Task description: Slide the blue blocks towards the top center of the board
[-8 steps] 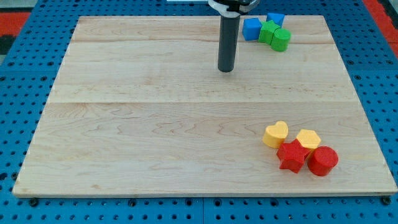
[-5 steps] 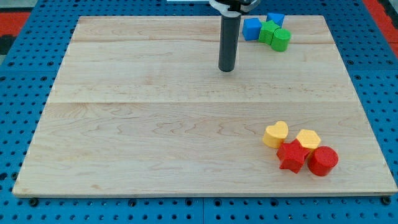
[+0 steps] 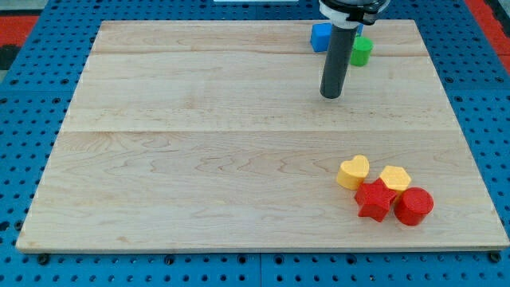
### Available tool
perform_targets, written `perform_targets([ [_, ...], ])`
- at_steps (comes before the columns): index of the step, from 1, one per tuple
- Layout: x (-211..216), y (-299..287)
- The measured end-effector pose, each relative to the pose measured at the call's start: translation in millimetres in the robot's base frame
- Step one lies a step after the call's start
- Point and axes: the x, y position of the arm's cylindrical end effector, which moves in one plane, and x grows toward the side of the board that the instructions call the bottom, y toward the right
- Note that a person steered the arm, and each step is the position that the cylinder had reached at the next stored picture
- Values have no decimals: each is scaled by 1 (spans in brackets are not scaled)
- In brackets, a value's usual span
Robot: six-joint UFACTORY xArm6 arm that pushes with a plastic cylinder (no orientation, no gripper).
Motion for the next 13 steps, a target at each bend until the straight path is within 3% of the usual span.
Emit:
perform_targets([
  [3, 47, 84],
  [6, 54, 162],
  [7, 30, 214],
  [9, 6, 229],
  [11, -93, 229],
  [12, -135, 208],
  [13, -169, 148],
])
